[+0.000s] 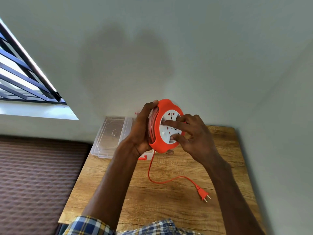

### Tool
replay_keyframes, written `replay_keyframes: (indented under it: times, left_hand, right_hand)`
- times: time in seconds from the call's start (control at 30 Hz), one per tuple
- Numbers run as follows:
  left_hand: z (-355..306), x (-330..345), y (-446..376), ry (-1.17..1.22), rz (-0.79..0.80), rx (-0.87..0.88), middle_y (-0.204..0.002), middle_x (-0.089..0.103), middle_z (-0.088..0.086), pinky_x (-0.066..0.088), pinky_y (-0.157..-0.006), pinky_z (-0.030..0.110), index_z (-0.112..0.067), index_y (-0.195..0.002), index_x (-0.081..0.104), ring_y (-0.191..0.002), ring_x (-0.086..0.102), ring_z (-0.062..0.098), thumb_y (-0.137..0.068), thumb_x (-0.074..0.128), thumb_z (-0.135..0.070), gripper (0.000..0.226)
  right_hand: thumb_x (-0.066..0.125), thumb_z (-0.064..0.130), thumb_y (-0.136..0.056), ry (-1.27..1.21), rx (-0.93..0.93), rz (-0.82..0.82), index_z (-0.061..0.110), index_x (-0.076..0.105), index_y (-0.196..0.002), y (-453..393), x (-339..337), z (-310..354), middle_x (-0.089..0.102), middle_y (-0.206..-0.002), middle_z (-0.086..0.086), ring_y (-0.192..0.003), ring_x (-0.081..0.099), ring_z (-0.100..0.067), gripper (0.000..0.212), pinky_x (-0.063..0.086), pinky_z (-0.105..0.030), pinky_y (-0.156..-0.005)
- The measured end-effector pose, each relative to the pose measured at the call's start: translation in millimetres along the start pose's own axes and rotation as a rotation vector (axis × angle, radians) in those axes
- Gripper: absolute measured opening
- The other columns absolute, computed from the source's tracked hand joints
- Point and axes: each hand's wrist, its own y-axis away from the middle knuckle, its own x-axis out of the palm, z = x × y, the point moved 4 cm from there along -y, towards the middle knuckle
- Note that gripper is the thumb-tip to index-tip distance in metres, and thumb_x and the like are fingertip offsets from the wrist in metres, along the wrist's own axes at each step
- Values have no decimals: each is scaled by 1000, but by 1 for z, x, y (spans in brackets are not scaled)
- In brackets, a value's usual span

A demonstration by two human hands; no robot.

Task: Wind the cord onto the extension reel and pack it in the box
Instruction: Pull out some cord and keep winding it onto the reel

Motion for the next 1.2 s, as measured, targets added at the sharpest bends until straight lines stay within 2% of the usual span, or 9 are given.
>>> replay_keyframes:
  times: [0.2, 0.33, 0.47, 0.63, 0.83, 0.97, 1.03, 1.1, 1.2]
  left_hand:
    - [-2, 3, 2, -74, -45, 51, -141, 65, 24, 47, -112, 60, -13, -145, 62, -132, 60, 46, -101, 51, -64, 68]
    - [-1, 9, 5, -57, -42, 78, -133, 70, 23, 54, -104, 54, -13, -136, 70, -120, 68, 41, -100, 51, -64, 66]
    - [1, 12, 7, -5, -65, 120, -126, 75, 18, 62, -89, 49, -18, -126, 77, -107, 75, 34, -101, 49, -64, 59]
    - [3, 10, 5, 38, -103, 154, -123, 77, 14, 64, -81, 45, -22, -119, 81, -102, 77, 30, -99, 48, -67, 59]
    - [-6, 11, 4, -66, -140, 230, -129, 74, 16, 62, -83, 43, -22, -134, 71, -109, 75, 33, -91, 58, -69, 65]
    - [-8, 20, 5, -159, -128, 257, -126, 77, 9, 63, -81, 37, -32, -124, 77, -113, 76, 29, -93, 54, -69, 54]
    - [-10, 26, 4, -248, -91, 274, -124, 78, 3, 63, -84, 35, -40, -119, 78, -114, 75, 26, -95, 49, -69, 47]
    - [-11, 33, 4, -354, -26, 309, -121, 78, 5, 63, -88, 38, -42, -119, 77, -112, 75, 26, -99, 45, -69, 47]
    - [-7, 39, 0, -451, 21, 366, -127, 72, 19, 58, -96, 53, -28, -142, 61, -114, 70, 35, -96, 52, -68, 62]
  right_hand:
    - [79, 50, -82, 32, 107, -158, 47, 62, -134, 10, -3, 7, 78, -110, 11, -80, 60, -2, 55, 54, -22, -66]
    - [69, 72, -74, -161, 363, -305, 37, 68, -130, 10, 2, 18, 80, -100, 8, -80, 72, -2, 66, 59, -22, -65]
    - [78, 66, -76, -281, 576, -335, 34, 70, -125, 4, 7, 23, 77, -113, 6, -83, 71, -4, 59, 56, -17, -64]
    - [81, 58, -78, -390, 706, -310, 32, 64, -123, -4, 4, 29, 73, -120, 2, -90, 69, -14, 55, 66, -41, -67]
    - [73, 62, -84, -311, 687, -247, 31, 60, -123, -13, 4, 32, 72, -121, 3, -84, 63, -8, 51, 49, -17, -58]
    - [73, 52, -89, -559, 795, -273, 25, 61, -123, -16, 4, 25, 72, -121, -3, -87, 71, -14, 45, 48, -16, -59]
    - [72, 47, -92, -743, 871, -253, 19, 65, -121, -17, 4, 22, 77, -104, -9, -71, 72, -12, 41, 43, -21, -54]
    - [69, 42, -96, -927, 951, -214, 12, 69, -112, -15, 3, 20, 74, -76, -9, -39, 54, -5, 34, 35, -22, -44]
    - [65, 39, -98, -1335, 1146, -113, 8, 65, -97, -8, 4, 16, 65, -65, -7, -28, 32, -5, 31, 28, -19, -38]
